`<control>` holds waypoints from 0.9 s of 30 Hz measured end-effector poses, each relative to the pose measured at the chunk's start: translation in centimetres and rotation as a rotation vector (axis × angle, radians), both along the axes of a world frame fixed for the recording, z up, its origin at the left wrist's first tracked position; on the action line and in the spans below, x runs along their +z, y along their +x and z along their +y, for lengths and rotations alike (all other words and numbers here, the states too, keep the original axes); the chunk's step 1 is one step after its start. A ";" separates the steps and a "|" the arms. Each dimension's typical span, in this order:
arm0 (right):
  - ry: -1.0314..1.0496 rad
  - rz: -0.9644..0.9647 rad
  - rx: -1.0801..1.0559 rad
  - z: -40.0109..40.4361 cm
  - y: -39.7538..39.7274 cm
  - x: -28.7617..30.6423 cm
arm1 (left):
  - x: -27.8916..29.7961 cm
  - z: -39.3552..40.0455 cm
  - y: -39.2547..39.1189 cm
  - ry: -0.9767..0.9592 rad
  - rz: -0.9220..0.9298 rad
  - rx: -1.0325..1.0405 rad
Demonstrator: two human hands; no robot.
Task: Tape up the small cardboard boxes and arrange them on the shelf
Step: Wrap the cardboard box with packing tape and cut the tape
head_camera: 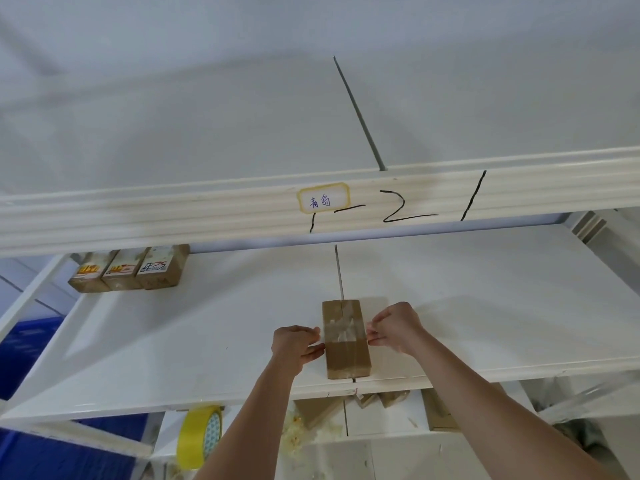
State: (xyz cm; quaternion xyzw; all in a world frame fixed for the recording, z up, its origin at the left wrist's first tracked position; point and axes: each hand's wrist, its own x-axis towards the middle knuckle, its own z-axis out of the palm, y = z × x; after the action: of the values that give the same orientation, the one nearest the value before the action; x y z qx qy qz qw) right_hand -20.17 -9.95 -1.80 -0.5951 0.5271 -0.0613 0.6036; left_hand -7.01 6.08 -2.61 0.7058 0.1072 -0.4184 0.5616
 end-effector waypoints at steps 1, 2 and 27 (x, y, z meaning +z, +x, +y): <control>0.000 0.001 -0.006 0.0 0.0 -0.1 | 0.0 0.0 0.0 -0.003 0.000 0.002; 0.000 0.005 -0.010 0.0 0.0 -0.2 | 0.0 0.0 -0.1 -0.006 0.000 0.005; 0.285 -0.054 -0.214 1.0 0.0 -2.2 | -2.3 -0.7 -1.2 -0.029 0.255 0.128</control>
State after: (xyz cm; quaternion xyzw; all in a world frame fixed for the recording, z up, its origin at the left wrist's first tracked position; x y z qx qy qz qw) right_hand -20.18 -8.95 -4.00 -0.4422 0.5745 -0.0658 0.6856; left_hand -8.21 5.33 -4.92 0.6305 0.2162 -0.4696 0.5790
